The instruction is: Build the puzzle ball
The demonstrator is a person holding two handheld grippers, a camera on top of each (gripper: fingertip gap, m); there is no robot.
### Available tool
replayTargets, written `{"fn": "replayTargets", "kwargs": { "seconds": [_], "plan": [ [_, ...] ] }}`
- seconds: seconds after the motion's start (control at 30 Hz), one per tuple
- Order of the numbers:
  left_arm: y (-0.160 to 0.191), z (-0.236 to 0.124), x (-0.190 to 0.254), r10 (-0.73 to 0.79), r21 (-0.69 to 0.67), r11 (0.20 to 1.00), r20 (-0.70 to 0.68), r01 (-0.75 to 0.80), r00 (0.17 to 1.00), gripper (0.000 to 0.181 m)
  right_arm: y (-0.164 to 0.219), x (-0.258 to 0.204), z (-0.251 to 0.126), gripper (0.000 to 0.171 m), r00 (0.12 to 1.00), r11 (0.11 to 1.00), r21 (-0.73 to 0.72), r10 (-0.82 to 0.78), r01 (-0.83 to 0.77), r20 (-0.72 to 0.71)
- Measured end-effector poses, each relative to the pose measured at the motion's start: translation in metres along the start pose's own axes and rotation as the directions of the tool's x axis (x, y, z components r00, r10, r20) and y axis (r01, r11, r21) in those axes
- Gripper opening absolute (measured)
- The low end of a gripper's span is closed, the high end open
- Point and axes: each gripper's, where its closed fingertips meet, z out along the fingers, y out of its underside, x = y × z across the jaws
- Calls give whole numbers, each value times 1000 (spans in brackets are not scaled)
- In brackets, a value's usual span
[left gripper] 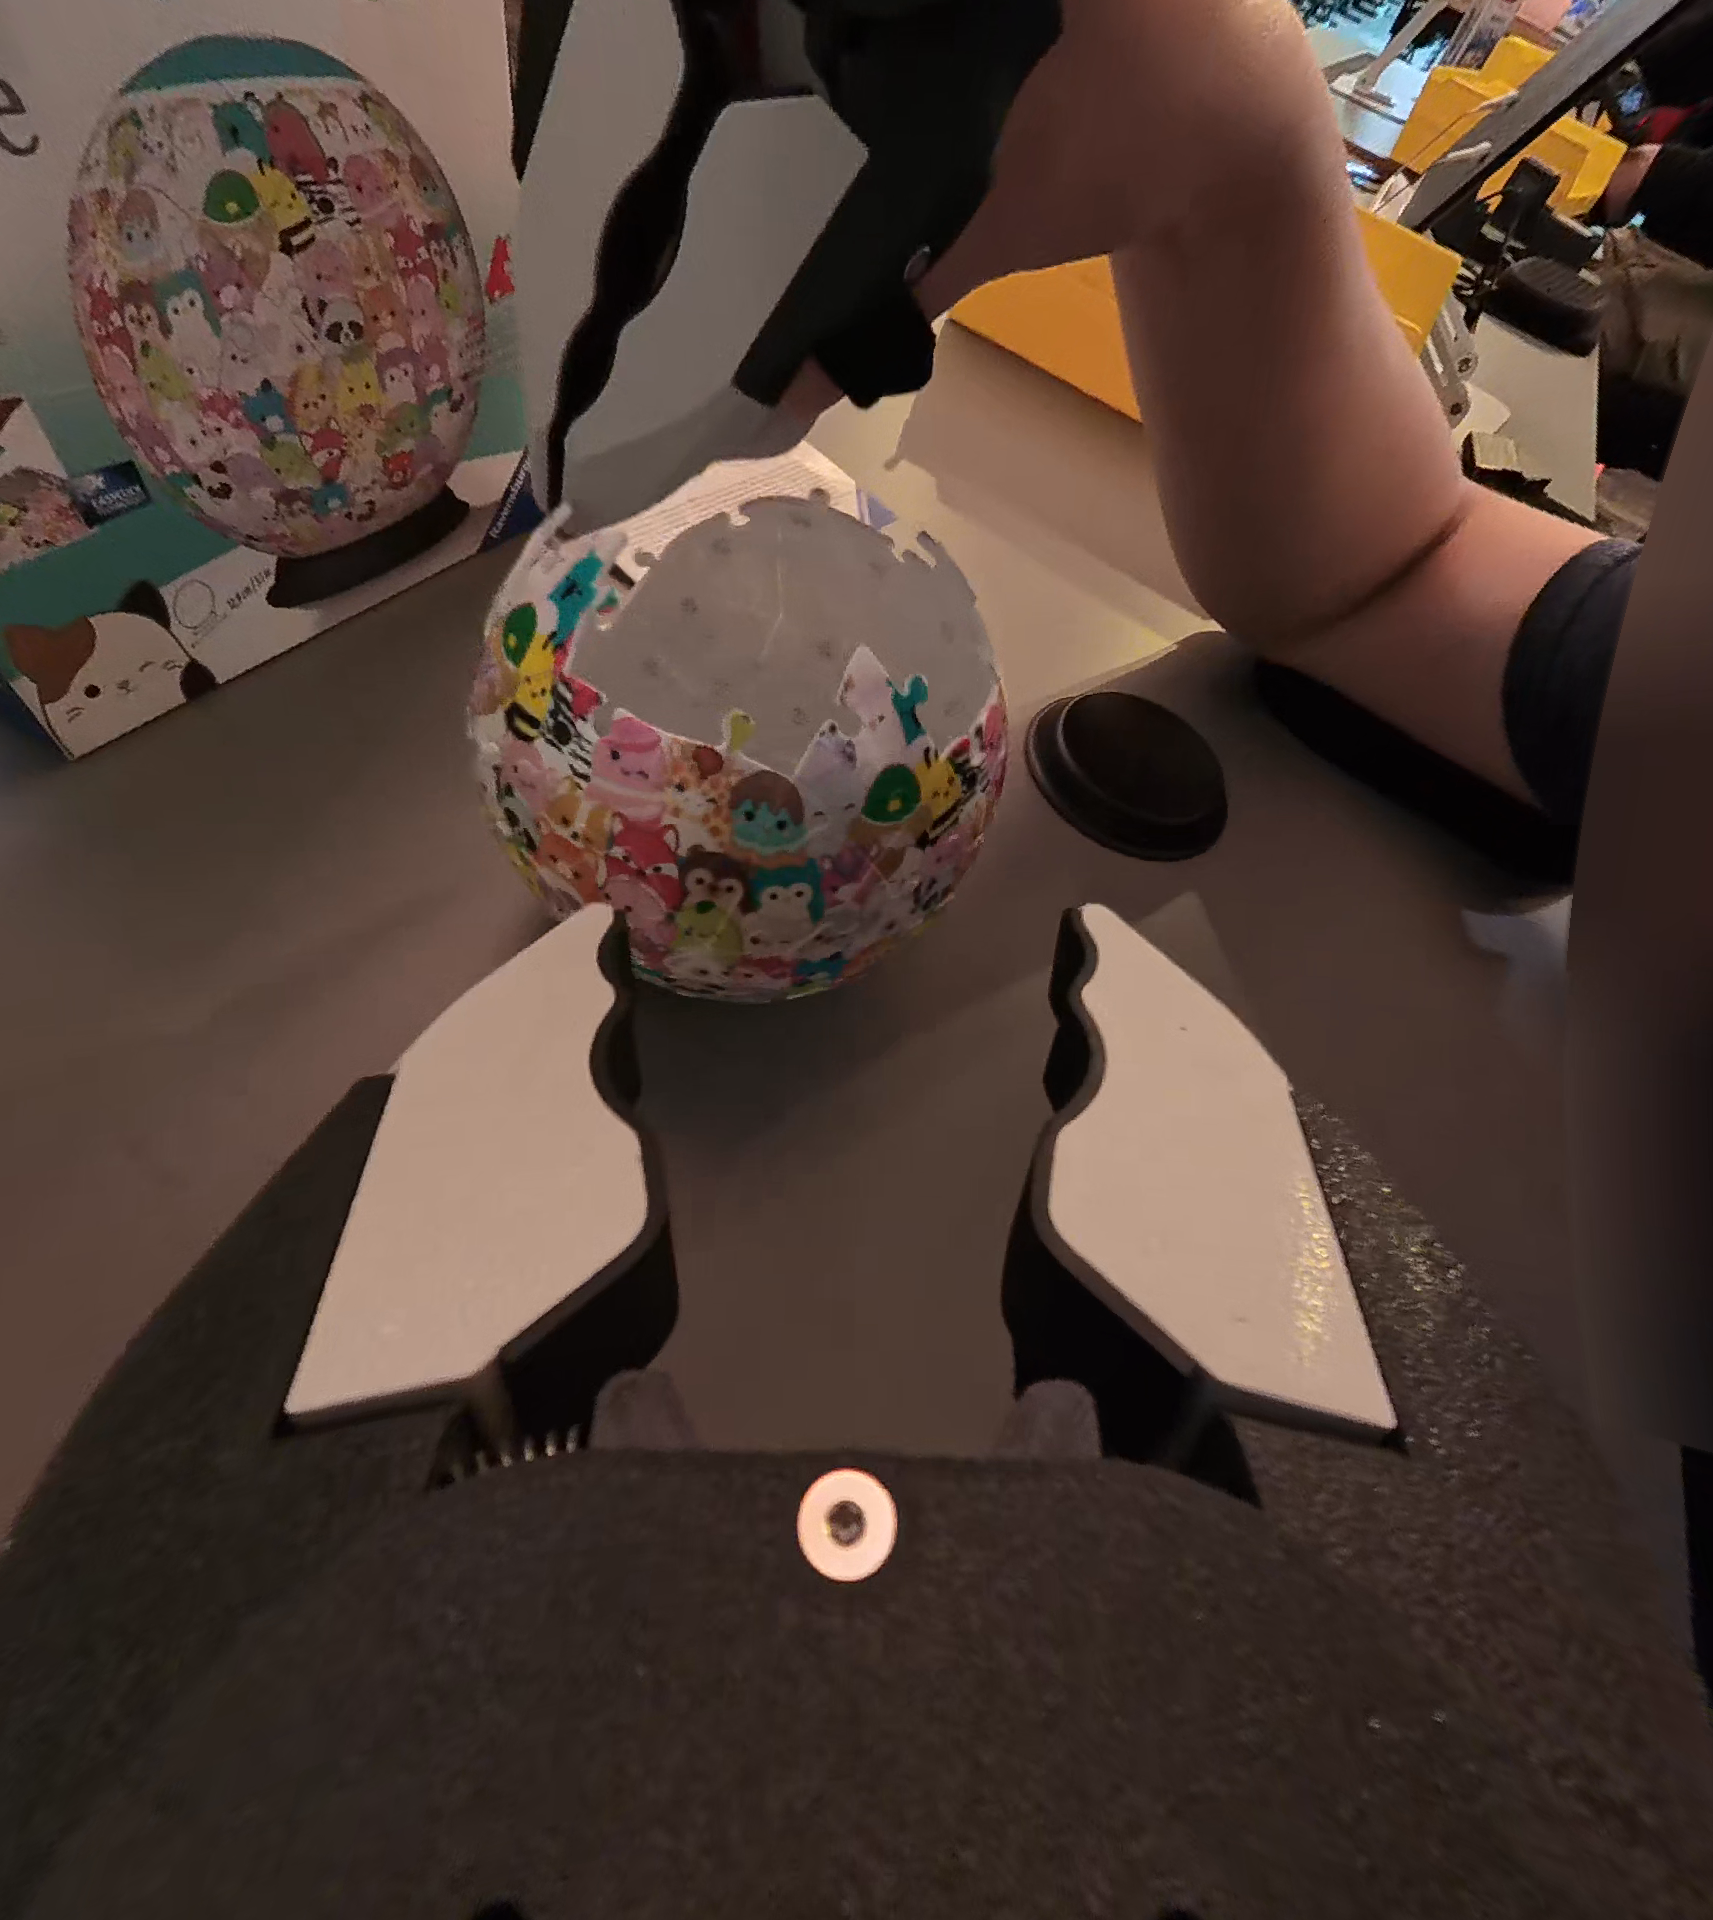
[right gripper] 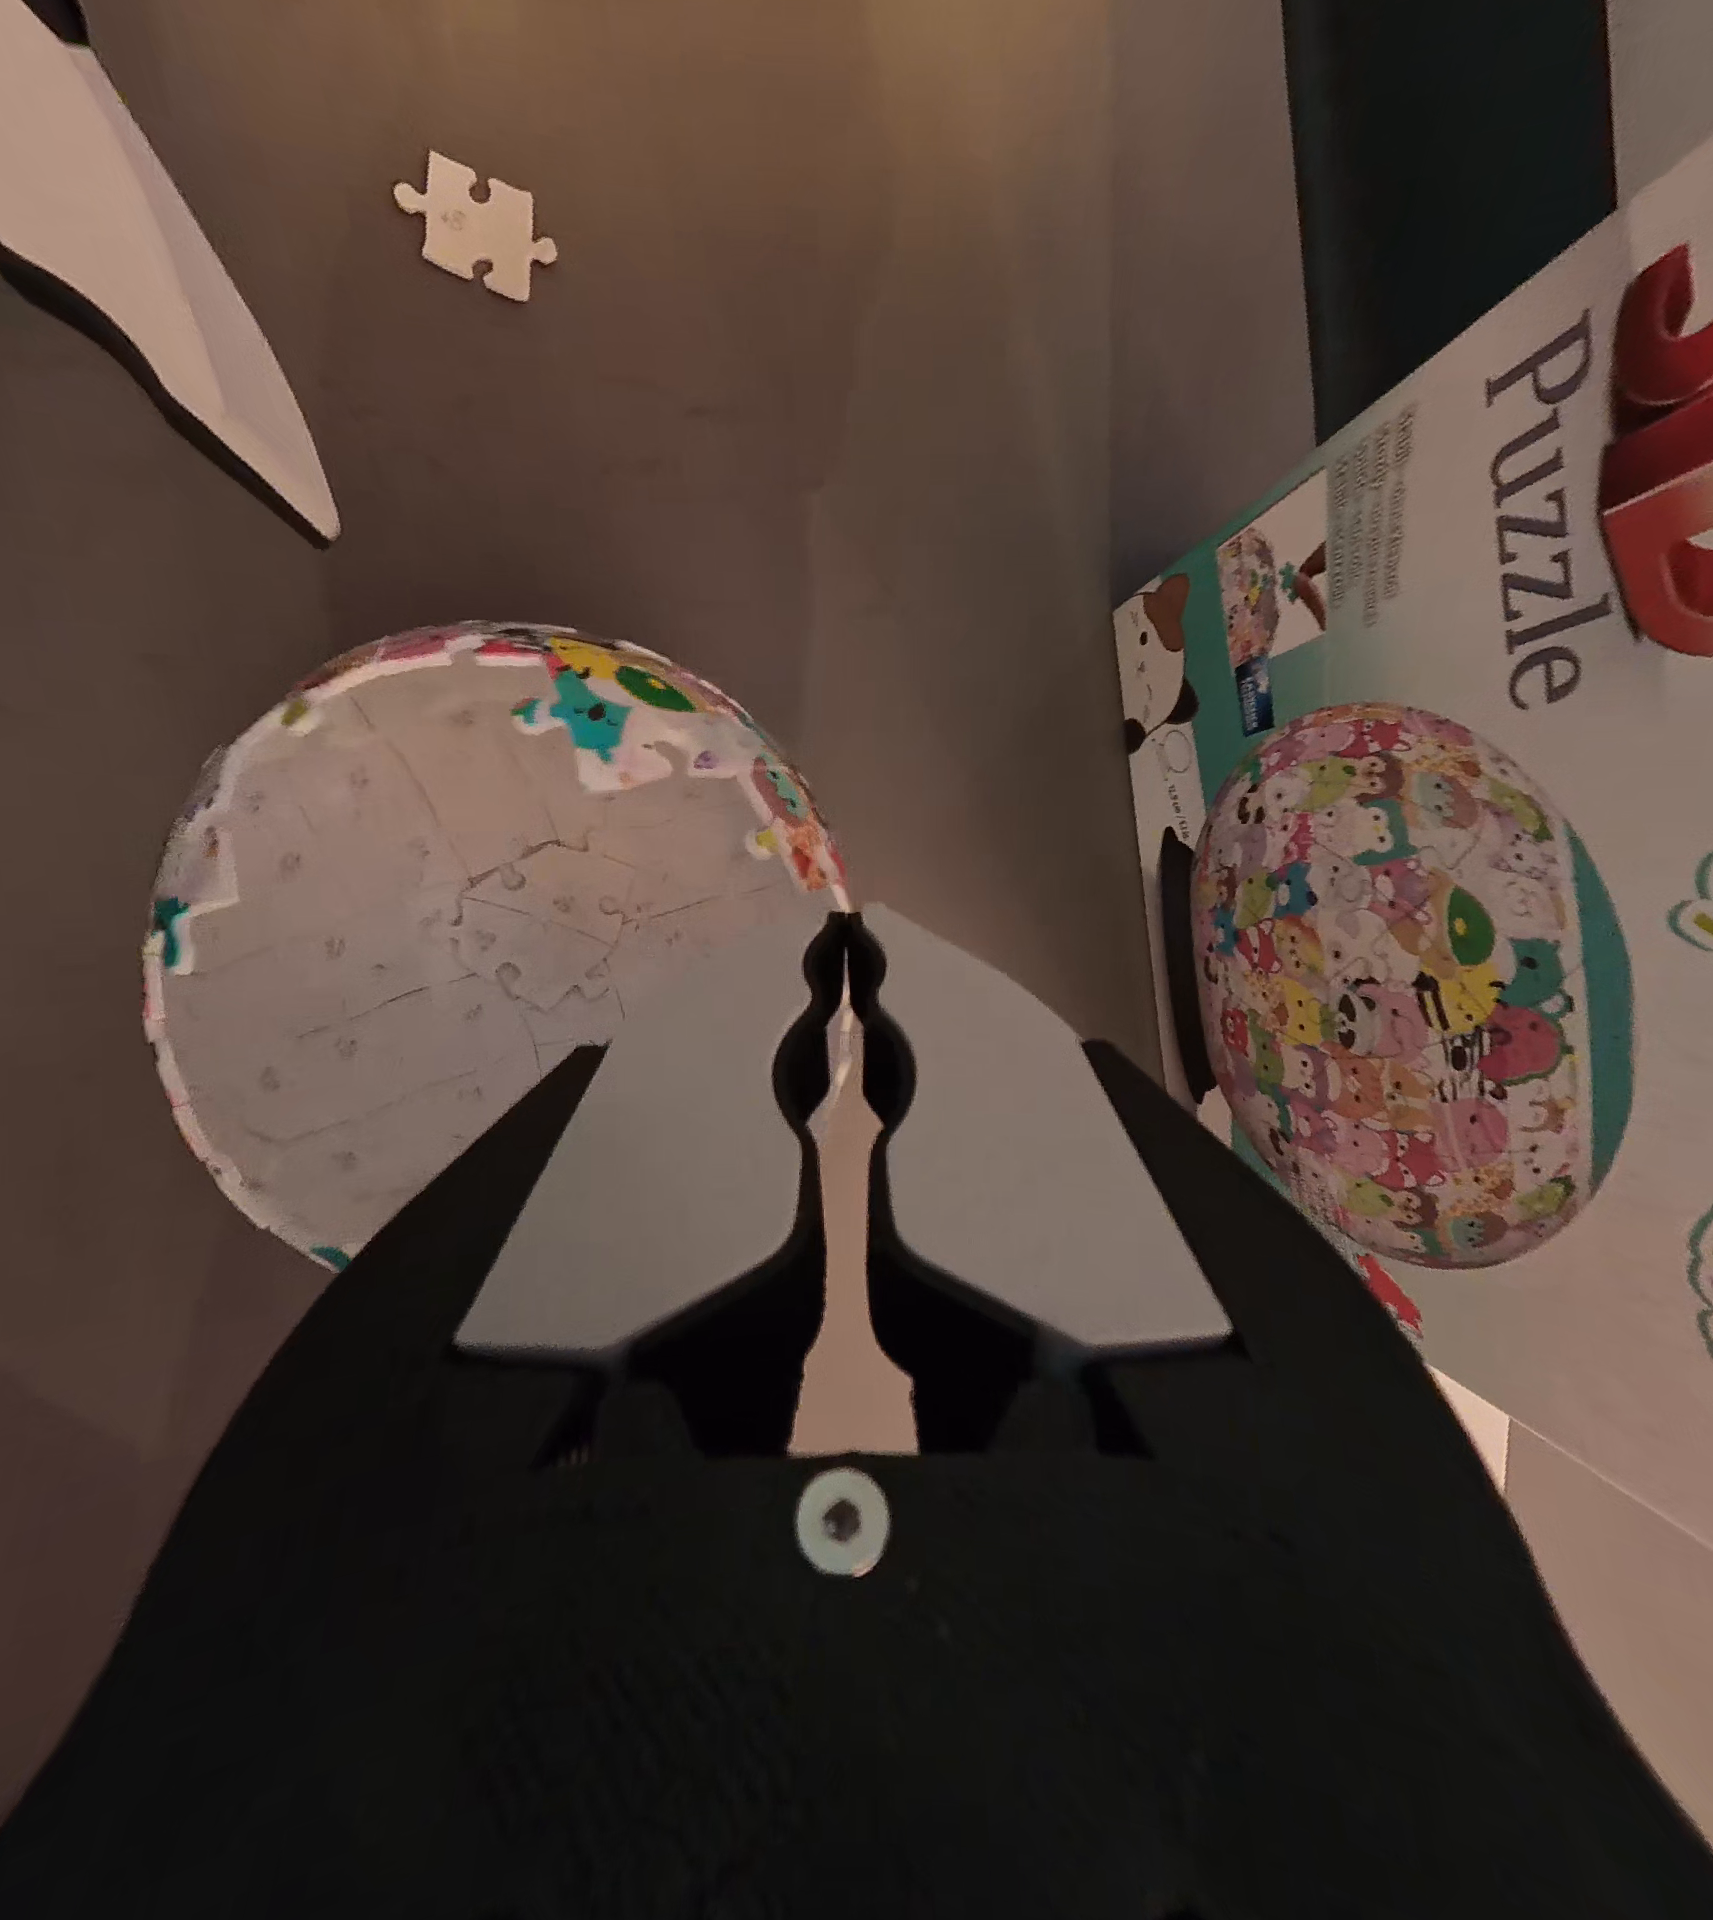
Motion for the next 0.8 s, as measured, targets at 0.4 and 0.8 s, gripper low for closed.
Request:
{"fn": "replayTargets", "kwargs": {
  "seconds": [0.4,0.8],
  "plan": [
    [11,-4,5,44,2,999,37,-44,998,85,-9,-3,-16,1,1000,997,73,-10,9,15],
    [31,4,6,80,-59,995,47,-77,996,92,-9,-9,-26,4,997,994,104,-49,42,64]
  ]
}}
